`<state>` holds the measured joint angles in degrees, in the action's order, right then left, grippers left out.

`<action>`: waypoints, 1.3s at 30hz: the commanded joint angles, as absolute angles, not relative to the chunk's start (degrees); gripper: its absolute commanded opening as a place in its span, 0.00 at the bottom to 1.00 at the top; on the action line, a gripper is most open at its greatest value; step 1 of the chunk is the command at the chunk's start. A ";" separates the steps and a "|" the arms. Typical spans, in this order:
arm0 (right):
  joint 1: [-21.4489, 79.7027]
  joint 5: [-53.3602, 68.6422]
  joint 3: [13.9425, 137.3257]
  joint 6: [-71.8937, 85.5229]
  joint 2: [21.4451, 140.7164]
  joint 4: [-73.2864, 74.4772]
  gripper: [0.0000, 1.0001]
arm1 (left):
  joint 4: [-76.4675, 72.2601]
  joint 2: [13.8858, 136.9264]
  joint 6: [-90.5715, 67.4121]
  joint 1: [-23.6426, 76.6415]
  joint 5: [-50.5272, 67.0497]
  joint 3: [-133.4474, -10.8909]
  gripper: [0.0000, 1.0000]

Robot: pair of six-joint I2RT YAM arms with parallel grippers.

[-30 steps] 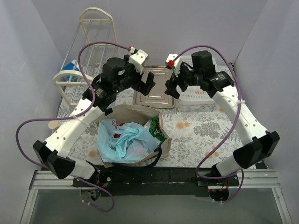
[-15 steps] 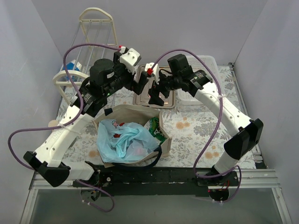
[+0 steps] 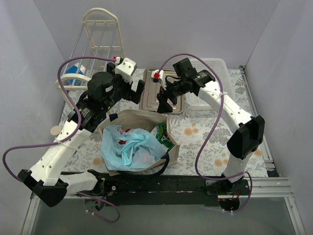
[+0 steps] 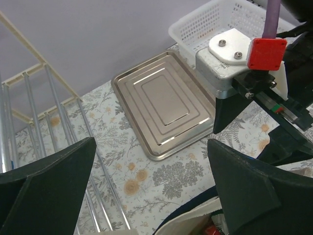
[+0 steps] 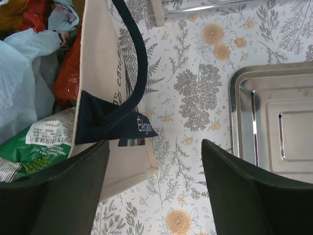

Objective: Untie the knot of the grocery bags and take out the mixed food

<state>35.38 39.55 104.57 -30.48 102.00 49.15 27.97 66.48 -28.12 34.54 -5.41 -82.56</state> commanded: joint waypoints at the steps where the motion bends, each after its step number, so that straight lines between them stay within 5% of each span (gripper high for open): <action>1: 35.33 41.93 104.95 -32.08 99.67 51.50 0.77 | 27.25 65.74 -27.69 34.37 -5.89 -80.86 0.98; 7: 33.75 41.30 103.54 -27.43 98.79 50.63 0.49 | 25.93 65.74 -26.54 34.01 -4.92 -78.92 0.98; 21: 32.16 53.17 110.57 -20.31 103.44 50.18 0.79 | 20.22 80.07 -36.30 32.61 -9.05 -103.18 0.98; 32: 36.12 48.80 110.48 -20.05 106.00 52.91 0.82 | 13.72 79.72 -31.38 32.61 -12.30 -101.34 0.98; 36: 36.74 43.24 104.78 -18.55 105.74 51.68 0.48 | 12.48 79.36 -30.42 32.43 -13.27 -99.76 0.98; 38: 36.56 40.97 102.58 -18.46 104.33 49.58 0.03 | 11.96 79.72 -30.06 32.17 -13.45 -100.02 0.98; 39: 36.13 39.91 102.83 -18.11 103.80 49.14 0.01 | 11.78 79.72 -29.80 32.17 -13.36 -99.93 0.98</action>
